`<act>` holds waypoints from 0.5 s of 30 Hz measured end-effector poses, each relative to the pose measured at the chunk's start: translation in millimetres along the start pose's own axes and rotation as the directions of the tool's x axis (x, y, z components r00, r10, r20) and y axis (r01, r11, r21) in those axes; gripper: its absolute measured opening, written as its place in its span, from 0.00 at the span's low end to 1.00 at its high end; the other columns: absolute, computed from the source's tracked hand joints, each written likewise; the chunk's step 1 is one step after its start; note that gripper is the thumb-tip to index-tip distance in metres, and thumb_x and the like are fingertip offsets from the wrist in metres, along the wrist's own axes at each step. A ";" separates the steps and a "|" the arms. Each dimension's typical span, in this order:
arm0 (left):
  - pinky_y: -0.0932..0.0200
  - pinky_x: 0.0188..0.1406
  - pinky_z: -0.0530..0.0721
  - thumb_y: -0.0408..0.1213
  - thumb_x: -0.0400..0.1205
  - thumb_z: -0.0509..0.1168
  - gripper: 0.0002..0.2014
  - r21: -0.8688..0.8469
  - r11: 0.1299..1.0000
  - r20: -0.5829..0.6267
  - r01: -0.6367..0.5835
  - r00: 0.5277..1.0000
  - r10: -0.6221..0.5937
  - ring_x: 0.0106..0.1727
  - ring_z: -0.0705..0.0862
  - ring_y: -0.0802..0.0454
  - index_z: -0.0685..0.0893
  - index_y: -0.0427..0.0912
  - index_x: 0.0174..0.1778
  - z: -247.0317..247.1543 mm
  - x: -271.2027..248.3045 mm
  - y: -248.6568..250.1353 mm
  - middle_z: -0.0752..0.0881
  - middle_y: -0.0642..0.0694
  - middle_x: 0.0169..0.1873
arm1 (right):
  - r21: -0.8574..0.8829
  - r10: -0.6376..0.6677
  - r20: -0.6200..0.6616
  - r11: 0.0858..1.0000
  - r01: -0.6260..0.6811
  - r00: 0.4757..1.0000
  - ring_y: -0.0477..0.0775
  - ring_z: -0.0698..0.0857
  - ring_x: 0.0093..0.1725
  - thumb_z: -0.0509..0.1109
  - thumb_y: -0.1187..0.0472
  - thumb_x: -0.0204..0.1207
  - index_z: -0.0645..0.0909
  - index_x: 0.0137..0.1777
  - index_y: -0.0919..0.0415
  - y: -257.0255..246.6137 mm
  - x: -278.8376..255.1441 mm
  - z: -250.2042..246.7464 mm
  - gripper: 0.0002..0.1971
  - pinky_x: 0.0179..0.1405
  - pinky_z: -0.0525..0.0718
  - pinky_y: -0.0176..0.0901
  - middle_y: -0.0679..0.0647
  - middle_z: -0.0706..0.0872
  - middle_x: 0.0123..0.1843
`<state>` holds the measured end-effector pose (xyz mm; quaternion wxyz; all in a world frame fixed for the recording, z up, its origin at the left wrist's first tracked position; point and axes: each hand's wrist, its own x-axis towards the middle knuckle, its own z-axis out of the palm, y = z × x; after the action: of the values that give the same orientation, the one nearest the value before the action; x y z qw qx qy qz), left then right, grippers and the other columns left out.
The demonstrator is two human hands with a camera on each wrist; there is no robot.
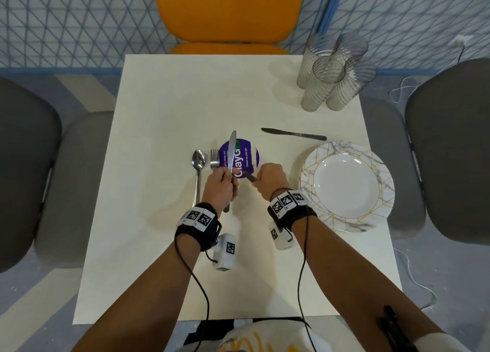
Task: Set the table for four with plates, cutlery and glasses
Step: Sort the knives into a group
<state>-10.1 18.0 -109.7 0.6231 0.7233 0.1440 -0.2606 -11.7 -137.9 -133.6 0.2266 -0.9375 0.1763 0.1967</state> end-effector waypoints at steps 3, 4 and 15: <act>0.67 0.20 0.74 0.29 0.92 0.53 0.13 0.013 1.000 -0.001 -0.008 1.000 0.008 0.26 0.76 0.53 0.84 0.32 0.55 -0.1 1.0 -1.2 0.82 0.45 0.32 | -0.045 -0.009 0.002 0.999 0.009 1.000 0.57 0.83 0.43 0.68 0.42 0.82 0.84 0.50 0.67 -2.7 -1.0 3.6 0.24 0.40 0.78 0.44 0.61 0.87 0.47; 0.67 0.20 0.74 0.29 0.92 0.54 0.13 0.021 1.000 -0.001 -0.011 1.000 0.011 0.27 0.77 0.53 0.84 0.32 0.55 0.1 1.4 -1.4 0.82 0.45 0.32 | -0.042 -0.010 0.007 0.999 0.010 1.000 0.58 0.85 0.45 0.69 0.45 0.82 0.84 0.50 0.66 -3.9 -1.6 3.7 0.21 0.41 0.80 0.45 0.61 0.87 0.47; 0.60 0.24 0.74 0.33 0.91 0.57 0.13 -0.005 0.999 -0.015 -0.044 0.999 0.044 0.27 0.81 0.52 0.87 0.41 0.50 1.2 5.7 19.0 0.86 0.49 0.31 | 0.600 0.149 -0.232 0.799 0.022 0.961 0.46 0.88 0.35 0.80 0.55 0.73 0.87 0.42 0.56 -3.9 12.1 -49.7 0.06 0.42 0.87 0.35 0.48 0.90 0.36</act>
<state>4.5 12.7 -97.3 0.6295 0.7265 0.1333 -0.2411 14.7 -162.2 -96.9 0.4775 -0.8295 0.2897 0.0102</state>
